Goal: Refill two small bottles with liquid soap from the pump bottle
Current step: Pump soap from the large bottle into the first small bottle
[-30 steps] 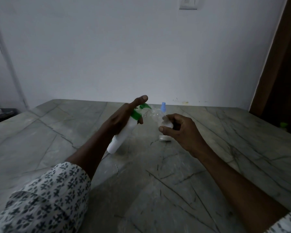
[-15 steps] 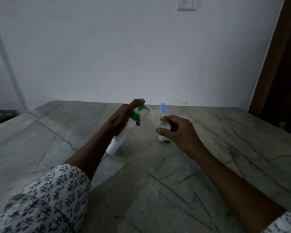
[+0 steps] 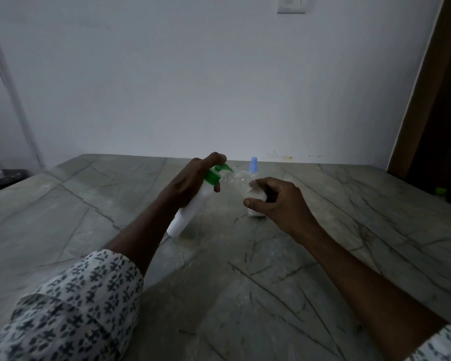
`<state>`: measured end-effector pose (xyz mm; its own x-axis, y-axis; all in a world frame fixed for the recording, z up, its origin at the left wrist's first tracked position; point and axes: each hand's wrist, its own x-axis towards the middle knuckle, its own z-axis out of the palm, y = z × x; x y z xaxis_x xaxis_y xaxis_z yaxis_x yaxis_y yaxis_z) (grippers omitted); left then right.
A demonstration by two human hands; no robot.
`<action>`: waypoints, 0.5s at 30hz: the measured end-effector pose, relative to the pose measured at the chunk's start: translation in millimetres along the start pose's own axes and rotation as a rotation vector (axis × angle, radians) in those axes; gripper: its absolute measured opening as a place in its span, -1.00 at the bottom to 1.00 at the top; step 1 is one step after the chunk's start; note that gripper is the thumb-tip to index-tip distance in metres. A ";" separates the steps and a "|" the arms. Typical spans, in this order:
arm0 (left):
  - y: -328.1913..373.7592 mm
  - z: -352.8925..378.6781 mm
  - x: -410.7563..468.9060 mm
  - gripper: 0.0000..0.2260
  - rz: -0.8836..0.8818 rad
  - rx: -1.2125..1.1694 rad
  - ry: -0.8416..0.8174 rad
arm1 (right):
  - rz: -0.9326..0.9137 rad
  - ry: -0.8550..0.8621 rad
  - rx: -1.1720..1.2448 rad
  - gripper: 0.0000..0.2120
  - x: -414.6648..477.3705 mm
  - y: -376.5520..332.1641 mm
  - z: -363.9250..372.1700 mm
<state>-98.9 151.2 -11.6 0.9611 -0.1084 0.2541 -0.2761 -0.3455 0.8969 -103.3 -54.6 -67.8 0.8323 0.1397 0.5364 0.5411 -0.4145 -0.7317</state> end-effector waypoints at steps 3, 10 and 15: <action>0.0 -0.4 -0.5 -0.47 -0.016 0.012 0.003 | 0.005 0.009 0.029 -0.52 0.5 1.1 -0.6; 5.8 -0.2 -5.0 -0.55 -0.045 -0.019 -0.024 | -0.010 0.010 0.053 -0.49 0.6 2.7 -0.9; 4.4 -2.8 -3.5 -0.56 -0.056 -0.038 -0.001 | 0.001 -0.002 0.090 -0.49 1.1 5.3 0.3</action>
<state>-103.5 152.7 -7.5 0.9751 -0.0905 0.2025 -0.2210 -0.3158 0.9227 -99.4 -56.3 -71.3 0.8333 0.1413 0.5345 0.5486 -0.3320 -0.7674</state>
